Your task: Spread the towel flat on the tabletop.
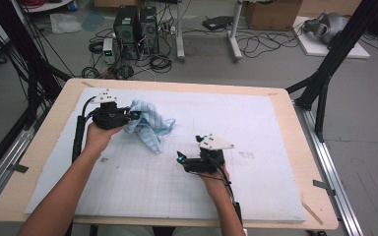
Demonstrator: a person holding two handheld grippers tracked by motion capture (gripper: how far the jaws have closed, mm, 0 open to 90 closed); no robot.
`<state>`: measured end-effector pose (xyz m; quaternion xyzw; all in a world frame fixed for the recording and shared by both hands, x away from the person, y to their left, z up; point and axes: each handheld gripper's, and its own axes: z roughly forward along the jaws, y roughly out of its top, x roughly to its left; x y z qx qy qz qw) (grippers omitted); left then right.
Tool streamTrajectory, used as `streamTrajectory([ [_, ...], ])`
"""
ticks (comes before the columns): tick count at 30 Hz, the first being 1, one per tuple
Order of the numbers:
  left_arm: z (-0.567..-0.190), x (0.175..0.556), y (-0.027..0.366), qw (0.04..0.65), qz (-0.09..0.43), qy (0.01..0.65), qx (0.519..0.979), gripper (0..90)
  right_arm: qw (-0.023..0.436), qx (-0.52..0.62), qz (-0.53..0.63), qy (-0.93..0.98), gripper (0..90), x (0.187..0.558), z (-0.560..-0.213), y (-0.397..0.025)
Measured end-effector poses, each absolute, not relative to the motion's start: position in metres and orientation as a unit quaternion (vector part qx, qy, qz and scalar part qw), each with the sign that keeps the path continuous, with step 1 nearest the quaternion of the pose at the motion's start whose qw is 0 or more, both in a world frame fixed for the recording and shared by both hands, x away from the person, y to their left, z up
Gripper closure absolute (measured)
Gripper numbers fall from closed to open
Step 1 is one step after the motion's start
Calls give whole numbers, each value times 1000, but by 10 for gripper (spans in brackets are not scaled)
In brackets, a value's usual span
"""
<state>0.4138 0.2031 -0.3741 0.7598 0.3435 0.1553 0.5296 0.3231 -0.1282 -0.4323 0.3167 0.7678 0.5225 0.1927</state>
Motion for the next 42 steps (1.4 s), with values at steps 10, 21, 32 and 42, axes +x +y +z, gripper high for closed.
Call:
streamTrajectory([
  [10,-375,418,206,530,154,349,757,745,130,290,494,809,454,352,-442,-66],
  [21,-373,418,207,530,151,351,757,741,147,282,445,837,858,358,-445,-47],
  [32,-368,419,206,531,153,348,757,739,138,243,495,823,863,313,-429,-102],
  [42,-370,425,188,513,157,340,772,730,138,221,498,827,863,271,-431,-156],
])
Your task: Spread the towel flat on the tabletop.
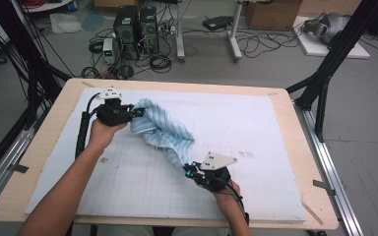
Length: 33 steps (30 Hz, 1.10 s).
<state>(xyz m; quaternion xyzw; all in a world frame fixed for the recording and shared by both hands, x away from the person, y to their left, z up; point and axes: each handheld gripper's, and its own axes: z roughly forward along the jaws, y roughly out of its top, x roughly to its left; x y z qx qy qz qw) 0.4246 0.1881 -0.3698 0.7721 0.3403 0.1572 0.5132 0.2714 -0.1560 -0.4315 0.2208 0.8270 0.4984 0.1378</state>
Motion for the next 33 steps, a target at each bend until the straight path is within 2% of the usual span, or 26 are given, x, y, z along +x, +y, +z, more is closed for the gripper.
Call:
streamTrajectory([
  [15,-380,439,171,484,160,352,785,712,133,174,510,832,863,222,-428,-195],
  [17,-384,441,167,482,158,353,786,685,136,182,509,830,862,221,-430,-199],
  [19,-388,442,163,480,156,363,783,593,140,189,510,827,847,223,-432,-201],
  [20,-388,442,163,480,156,363,783,525,141,194,514,824,807,224,-432,-202],
  [22,-391,443,161,485,153,374,775,415,145,217,528,808,630,228,-429,-203],
  [24,-392,441,162,490,167,365,774,402,155,242,538,792,486,232,-425,-206],
  [25,-391,440,163,494,173,361,772,392,167,252,543,784,445,236,-423,-207],
  [30,-388,429,177,521,179,368,749,355,181,282,547,767,374,256,-416,-208],
  [33,-390,420,186,538,181,366,737,352,184,336,544,747,362,287,-415,-200],
])
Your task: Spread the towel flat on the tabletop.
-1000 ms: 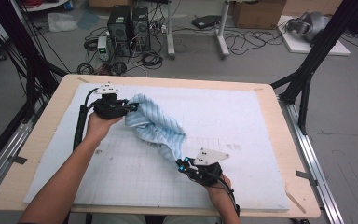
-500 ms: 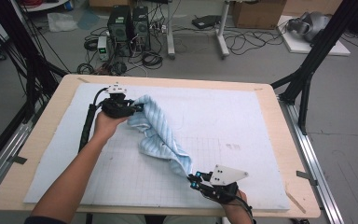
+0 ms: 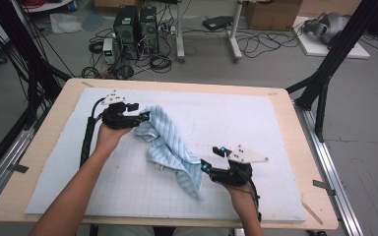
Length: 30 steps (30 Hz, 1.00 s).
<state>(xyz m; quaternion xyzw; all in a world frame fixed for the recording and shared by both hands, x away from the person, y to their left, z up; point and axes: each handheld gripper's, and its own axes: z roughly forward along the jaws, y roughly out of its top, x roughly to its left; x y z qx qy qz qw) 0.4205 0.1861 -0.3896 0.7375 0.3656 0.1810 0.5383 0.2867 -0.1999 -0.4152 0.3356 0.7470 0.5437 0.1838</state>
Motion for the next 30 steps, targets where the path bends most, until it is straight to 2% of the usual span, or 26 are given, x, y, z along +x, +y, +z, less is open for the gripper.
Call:
streamTrajectory([
  [5,-392,410,198,547,185,364,731,349,177,368,501,763,405,321,-416,-184],
  [8,-398,400,204,553,188,362,726,351,162,381,476,776,501,346,-420,-166],
  [11,-400,396,206,553,189,360,727,357,141,381,473,782,509,357,-424,-156],
  [13,-403,392,208,550,191,360,729,356,92,371,474,793,453,367,-432,-137],
  [15,-405,391,210,548,188,364,729,357,96,360,450,812,440,368,-438,-123],
  [17,-407,390,211,546,188,367,729,358,100,350,419,832,519,367,-443,-114],
  [18,-407,390,211,546,188,367,729,358,100,350,419,832,519,367,-443,-114],
  [19,-409,389,213,547,186,370,727,360,80,348,430,829,679,367,-446,-114],
  [20,-409,389,213,547,186,370,727,360,80,348,430,829,679,367,-446,-114],
  [21,-410,388,214,546,184,372,728,360,77,333,437,832,809,364,-444,-115],
  [23,-412,386,214,546,178,375,728,361,102,321,432,836,845,357,-440,-118],
  [28,-411,382,208,544,173,361,738,360,149,318,416,839,847,342,-428,-135],
  [30,-411,381,204,543,176,355,740,361,154,321,427,831,848,335,-424,-146],
])
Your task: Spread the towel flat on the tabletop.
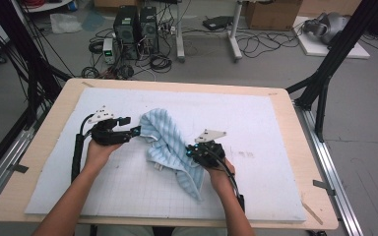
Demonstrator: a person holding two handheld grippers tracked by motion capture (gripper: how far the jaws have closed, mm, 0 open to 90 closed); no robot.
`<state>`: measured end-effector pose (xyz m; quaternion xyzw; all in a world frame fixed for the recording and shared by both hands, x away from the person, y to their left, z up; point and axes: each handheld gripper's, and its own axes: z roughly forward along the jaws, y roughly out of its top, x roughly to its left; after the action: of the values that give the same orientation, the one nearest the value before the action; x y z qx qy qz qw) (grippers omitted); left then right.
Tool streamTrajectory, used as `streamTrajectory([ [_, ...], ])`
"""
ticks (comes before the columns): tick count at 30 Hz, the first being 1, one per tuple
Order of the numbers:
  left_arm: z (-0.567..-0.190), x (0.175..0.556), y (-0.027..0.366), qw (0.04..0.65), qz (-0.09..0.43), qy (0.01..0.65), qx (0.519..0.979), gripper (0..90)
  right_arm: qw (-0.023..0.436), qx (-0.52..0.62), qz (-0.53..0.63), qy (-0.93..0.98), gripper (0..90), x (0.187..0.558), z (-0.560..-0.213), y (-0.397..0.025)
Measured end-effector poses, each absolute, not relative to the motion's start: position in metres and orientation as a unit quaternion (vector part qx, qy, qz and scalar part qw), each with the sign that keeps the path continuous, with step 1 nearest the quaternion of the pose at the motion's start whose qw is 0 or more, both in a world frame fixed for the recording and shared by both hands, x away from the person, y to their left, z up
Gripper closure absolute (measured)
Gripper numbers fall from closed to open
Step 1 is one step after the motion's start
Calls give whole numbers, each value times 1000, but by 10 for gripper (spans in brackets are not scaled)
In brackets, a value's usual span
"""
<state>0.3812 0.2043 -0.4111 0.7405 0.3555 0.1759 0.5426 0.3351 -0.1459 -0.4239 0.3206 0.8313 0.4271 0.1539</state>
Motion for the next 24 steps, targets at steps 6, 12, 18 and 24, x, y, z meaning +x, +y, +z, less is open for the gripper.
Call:
streamTrajectory([
  [6,-415,378,198,550,166,353,738,362,134,302,442,834,821,321,-420,-163],
  [12,-417,375,197,553,166,350,738,362,143,315,482,805,499,326,-417,-167],
  [18,-416,374,199,558,165,354,732,362,189,382,492,759,572,359,-404,-179],
  [24,-419,373,200,556,163,356,734,361,148,396,460,781,550,402,-416,-152],
])
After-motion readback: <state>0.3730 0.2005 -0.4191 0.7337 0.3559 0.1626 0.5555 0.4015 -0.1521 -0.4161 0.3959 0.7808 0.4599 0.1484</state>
